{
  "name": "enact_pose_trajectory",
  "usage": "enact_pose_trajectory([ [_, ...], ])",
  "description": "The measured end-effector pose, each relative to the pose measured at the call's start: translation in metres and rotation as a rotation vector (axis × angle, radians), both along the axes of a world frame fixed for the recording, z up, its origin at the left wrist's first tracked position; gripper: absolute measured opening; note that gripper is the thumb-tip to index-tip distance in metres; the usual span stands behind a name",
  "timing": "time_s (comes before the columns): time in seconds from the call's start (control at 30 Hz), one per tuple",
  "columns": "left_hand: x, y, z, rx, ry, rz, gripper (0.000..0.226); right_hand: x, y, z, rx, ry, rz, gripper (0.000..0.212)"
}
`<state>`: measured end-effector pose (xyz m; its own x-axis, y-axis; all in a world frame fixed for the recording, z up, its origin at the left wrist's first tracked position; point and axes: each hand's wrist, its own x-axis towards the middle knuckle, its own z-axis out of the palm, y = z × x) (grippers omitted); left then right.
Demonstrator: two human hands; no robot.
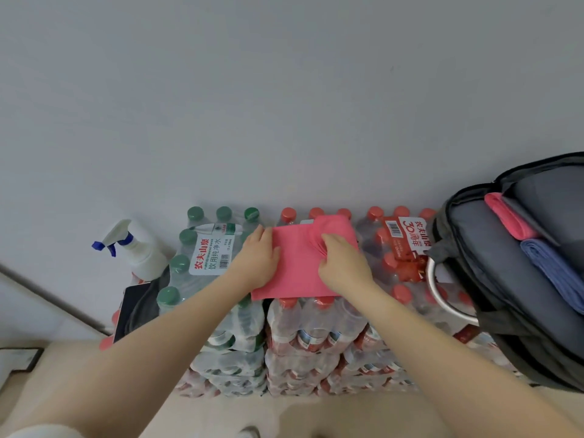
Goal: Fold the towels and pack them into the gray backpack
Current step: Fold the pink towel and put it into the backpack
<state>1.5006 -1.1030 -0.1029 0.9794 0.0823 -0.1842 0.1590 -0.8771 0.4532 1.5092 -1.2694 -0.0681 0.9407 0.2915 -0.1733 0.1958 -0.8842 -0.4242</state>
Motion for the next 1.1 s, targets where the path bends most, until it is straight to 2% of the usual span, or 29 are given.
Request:
enact_pose_trajectory([
  [0.13, 0.013, 0.008, 0.001, 0.195, -0.013, -0.025, 0.053, -0.006, 0.010, -0.005, 0.000, 0.064, 0.037, 0.060],
  [0.2, 0.022, 0.016, 0.001, 0.249, 0.046, -0.062, 0.051, -0.006, 0.010, -0.003, -0.004, 0.063, 0.109, 0.052],
  [0.27, 0.031, 0.023, 0.001, 0.281, 0.111, -0.110, 0.049, -0.001, 0.004, 0.001, -0.031, 0.000, 0.157, 0.042],
  [0.37, 0.042, 0.032, 0.010, 0.276, 0.130, -0.154, 0.039, 0.007, 0.000, -0.003, -0.210, -0.160, 0.128, 0.046],
  [0.47, 0.045, 0.039, 0.026, 0.033, 0.156, -0.162, 0.035, 0.006, 0.010, -0.021, -0.325, -0.126, 0.082, 0.056],
  [0.53, 0.048, 0.044, 0.035, -0.327, 0.211, -0.082, 0.025, 0.007, 0.014, -0.033, -0.325, -0.124, 0.056, 0.061],
  [0.6, 0.045, 0.046, 0.042, -0.797, 0.298, 0.070, 0.023, 0.010, 0.013, -0.038, -0.334, -0.146, 0.044, 0.071],
  [0.63, 0.041, 0.046, 0.044, -0.982, 0.359, 0.133, 0.021, 0.011, 0.012, -0.040, -0.334, -0.153, 0.040, 0.078],
  [0.67, 0.037, 0.046, 0.043, -1.081, 0.432, 0.171, 0.022, 0.012, 0.011, -0.041, -0.332, -0.157, 0.037, 0.085],
  [0.7, 0.031, 0.046, 0.041, -1.083, 0.510, 0.180, 0.023, 0.011, 0.011, -0.042, -0.328, -0.157, 0.033, 0.091],
  [0.8, 0.013, 0.046, 0.032, -0.872, 0.644, 0.123, 0.033, 0.011, 0.013, -0.042, -0.324, -0.159, 0.030, 0.093],
  [0.9, 0.004, 0.043, 0.030, -0.782, 0.468, 0.128, 0.034, 0.009, 0.014, -0.041, -0.350, -0.165, 0.006, 0.072],
  [0.97, 0.003, 0.034, 0.038, -0.848, 0.286, 0.078, 0.028, 0.008, 0.017, -0.039, -0.368, -0.151, -0.019, 0.059],
  [1.03, 0.002, 0.019, 0.050, -0.921, 0.178, -0.002, 0.022, 0.010, 0.018, -0.039, -0.341, -0.123, -0.029, 0.057],
  [1.1, 0.003, 0.000, 0.059, -0.967, 0.157, -0.055, 0.015, 0.011, 0.015, -0.033, -0.098, -0.056, -0.067, 0.054],
])
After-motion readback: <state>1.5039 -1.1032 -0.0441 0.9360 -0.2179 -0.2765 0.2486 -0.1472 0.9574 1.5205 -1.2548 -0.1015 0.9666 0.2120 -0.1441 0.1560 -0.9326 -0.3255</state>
